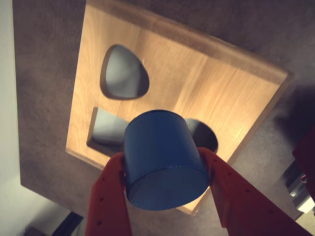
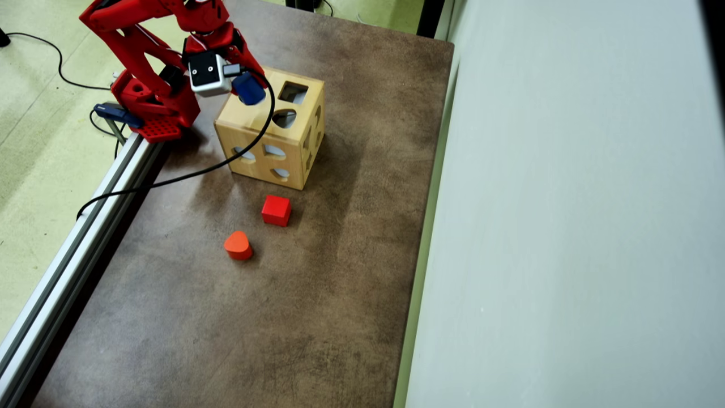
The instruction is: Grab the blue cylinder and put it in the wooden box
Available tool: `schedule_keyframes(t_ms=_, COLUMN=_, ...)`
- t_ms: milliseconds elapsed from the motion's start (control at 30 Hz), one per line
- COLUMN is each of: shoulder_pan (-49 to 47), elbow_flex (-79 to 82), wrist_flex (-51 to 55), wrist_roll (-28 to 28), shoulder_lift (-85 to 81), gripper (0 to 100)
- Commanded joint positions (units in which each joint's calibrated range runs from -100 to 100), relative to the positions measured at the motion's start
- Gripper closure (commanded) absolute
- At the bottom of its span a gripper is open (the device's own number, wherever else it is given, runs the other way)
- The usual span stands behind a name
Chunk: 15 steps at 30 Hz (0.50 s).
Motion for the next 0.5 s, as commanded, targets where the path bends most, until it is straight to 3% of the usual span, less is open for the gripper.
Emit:
schedule_keyframes(t_ms=0, shoulder_pan=-2.23, elbow_flex=-0.2, wrist_flex=0.2, wrist_roll=-0.88, shoulder_lift=-1.05, gripper=98)
schedule_keyframes(t_ms=467, shoulder_pan=-3.49, elbow_flex=0.24, wrist_flex=4.62, wrist_roll=-2.05, shoulder_lift=-0.97, gripper=98)
